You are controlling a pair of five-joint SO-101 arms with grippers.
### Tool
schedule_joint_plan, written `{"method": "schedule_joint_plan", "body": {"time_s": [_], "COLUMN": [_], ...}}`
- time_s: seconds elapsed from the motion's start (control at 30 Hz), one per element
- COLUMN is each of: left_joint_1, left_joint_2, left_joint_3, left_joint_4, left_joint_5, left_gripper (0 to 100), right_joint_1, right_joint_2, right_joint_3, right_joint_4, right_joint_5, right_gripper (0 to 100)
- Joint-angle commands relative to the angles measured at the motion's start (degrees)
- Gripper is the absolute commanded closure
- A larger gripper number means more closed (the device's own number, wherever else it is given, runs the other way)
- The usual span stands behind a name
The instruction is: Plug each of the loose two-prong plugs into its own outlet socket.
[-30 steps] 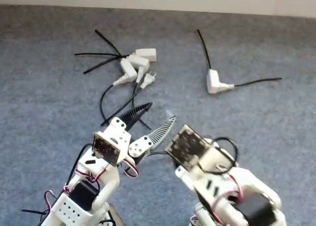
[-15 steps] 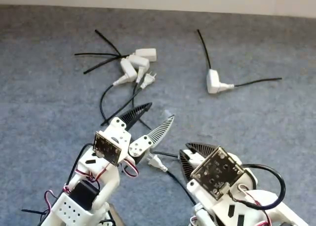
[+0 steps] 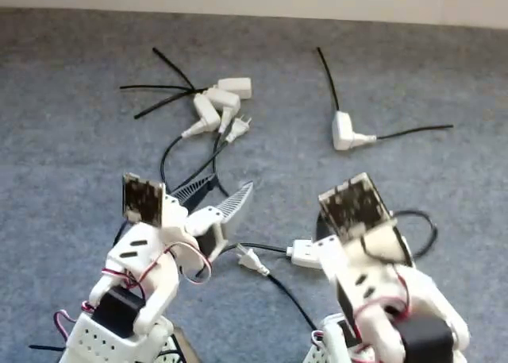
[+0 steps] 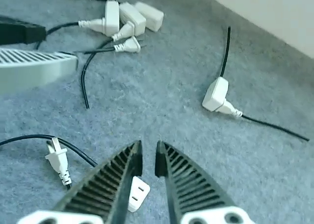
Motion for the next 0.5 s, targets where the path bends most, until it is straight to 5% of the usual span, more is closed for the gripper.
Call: {"method": "schedule_joint_plan", "body": {"time_s": [0.0, 0.2, 0.47], "left_joint_1": [-0.75, -0.57, 6.73], "left_joint_2": [14.11, 44.88, 73.01], "left_joint_3": [-10.07, -27.03, -57.01], "left_joint_4": [2.46, 6.33, 35.08], "left_joint_5": [4.48, 13.1, 32.0], "left_gripper": [77, 77, 77], "right_joint_1": [1.27, 1.36, 1.36], "right_joint_2": [4.09, 7.52, 11.82], "right_joint_3": [0.04, 0.13, 0.13], "right_joint_4": [-2.68, -2.86, -2.86], "right_joint_5": [-2.64, -5.98, -5.89], "right_gripper": [94.7, 94.7, 94.7]}}
